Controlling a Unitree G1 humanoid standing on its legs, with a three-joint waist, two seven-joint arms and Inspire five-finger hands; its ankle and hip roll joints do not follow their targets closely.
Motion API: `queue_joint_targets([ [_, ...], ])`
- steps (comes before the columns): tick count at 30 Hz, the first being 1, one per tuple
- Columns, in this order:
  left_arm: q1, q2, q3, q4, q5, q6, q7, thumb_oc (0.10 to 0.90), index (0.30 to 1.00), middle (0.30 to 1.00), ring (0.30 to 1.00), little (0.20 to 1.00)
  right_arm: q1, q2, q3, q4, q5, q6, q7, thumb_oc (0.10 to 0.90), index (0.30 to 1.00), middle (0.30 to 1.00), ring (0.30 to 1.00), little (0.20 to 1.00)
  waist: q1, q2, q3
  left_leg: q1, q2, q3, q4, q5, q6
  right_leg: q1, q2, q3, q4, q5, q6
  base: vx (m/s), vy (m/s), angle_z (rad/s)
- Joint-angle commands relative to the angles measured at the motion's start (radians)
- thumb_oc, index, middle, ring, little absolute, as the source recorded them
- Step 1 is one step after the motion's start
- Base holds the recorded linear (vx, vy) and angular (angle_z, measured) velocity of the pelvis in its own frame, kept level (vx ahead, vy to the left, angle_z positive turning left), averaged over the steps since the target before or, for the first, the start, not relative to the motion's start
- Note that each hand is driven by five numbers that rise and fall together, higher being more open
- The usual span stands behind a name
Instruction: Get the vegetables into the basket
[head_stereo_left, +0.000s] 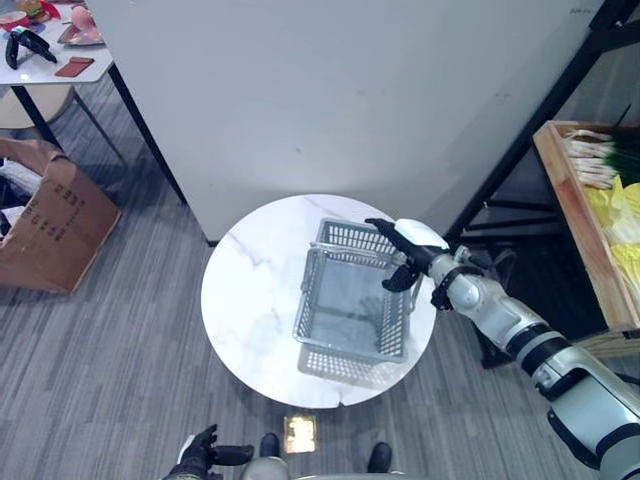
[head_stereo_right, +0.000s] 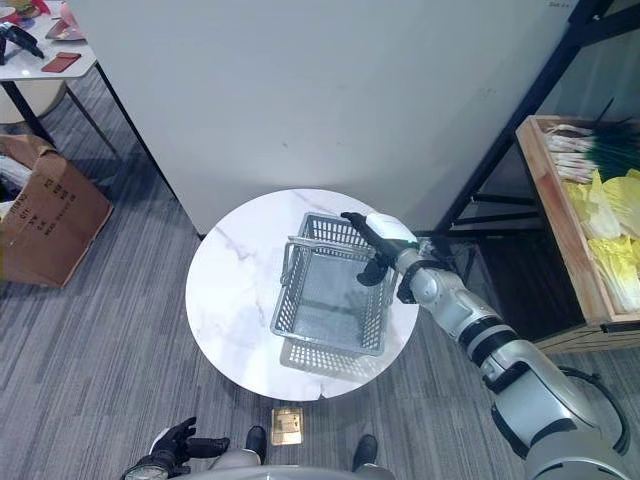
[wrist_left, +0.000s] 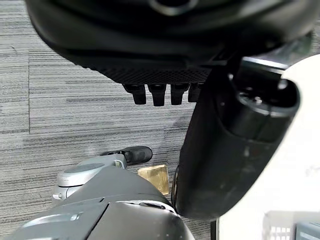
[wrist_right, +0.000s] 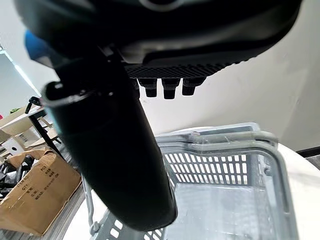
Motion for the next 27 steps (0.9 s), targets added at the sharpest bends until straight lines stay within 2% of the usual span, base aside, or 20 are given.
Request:
queue_joint_targets([
  [1,0.018,0.03,-0.096,0.062,0.024,0.001,0.01,0.9,1.0,1.0,1.0,1.0,-0.189,0.018,-0.019,0.009,0.012,-0.027,-0.084,0.9,1.0,1.0,1.0,1.0,0.02,-0.039,-0.01,-0.036,0.048,-0.015,-0.003,0.023,-0.038,0.005,-0.135,0.008,-0.001,0.074,0.11,0.0,0.0,0.0],
  [12,0.017,0.026,-0.122,0.042,0.011,-0.008,0.006,0.9,1.0,1.0,1.0,1.0,-0.226,0.065,0.009,0.108,0.01,-0.017,-0.081,0.9,1.0,1.0,1.0,1.0,0.032,-0.035,0.004,-0.049,0.043,-0.025,-0.003,0.028,-0.036,-0.001,-0.14,0.003,-0.001,0.077,0.108,0.0,0.002,0.01],
  [20,-0.001,0.026,-0.176,0.016,-0.005,-0.023,0.009,0.9,1.0,1.0,1.0,1.0,-0.285,0.121,0.044,0.363,-0.016,-0.007,-0.103,0.9,1.0,1.0,1.0,1.0,0.054,-0.032,0.016,-0.07,0.036,-0.045,-0.003,0.034,-0.034,-0.006,-0.144,-0.012,-0.001,0.081,0.108,0.0,0.001,0.04],
  [21,-0.001,0.027,-0.18,0.015,-0.003,-0.025,0.01,0.9,1.0,1.0,1.0,1.0,-0.286,0.122,0.045,0.387,-0.019,-0.008,-0.105,0.647,0.646,0.646,0.646,0.646,0.055,-0.03,0.016,-0.071,0.034,-0.048,-0.003,0.034,-0.034,-0.006,-0.145,-0.013,-0.001,0.081,0.109,-0.01,0.008,0.07],
  [22,-0.001,0.026,-0.186,0.016,-0.001,-0.026,0.009,0.9,1.0,1.0,1.0,1.0,-0.288,0.118,0.045,0.414,-0.023,-0.006,-0.109,0.461,0.385,0.385,0.385,0.385,0.057,-0.028,0.016,-0.074,0.032,-0.051,-0.003,0.035,-0.034,-0.005,-0.147,-0.015,-0.001,0.082,0.11,-0.01,0.012,0.06],
  [23,-0.001,0.026,-0.19,0.016,0.001,-0.026,0.009,0.9,1.0,1.0,1.0,1.0,-0.291,0.117,0.042,0.439,-0.026,-0.006,-0.114,0.4,0.3,0.3,0.3,0.3,0.06,-0.027,0.016,-0.076,0.031,-0.053,-0.003,0.035,-0.033,-0.005,-0.148,-0.017,-0.001,0.082,0.11,-0.01,0.015,0.07],
  [27,0.0,0.023,-0.2,0.019,0.005,-0.027,0.009,0.9,1.0,1.0,1.0,1.0,-0.285,0.116,0.027,0.489,-0.016,-0.005,-0.125,0.4,0.3,0.3,0.3,0.3,0.064,-0.023,0.015,-0.081,0.027,-0.058,-0.003,0.036,-0.031,-0.008,-0.152,-0.022,-0.001,0.084,0.111,0.0,0.008,0.07],
])
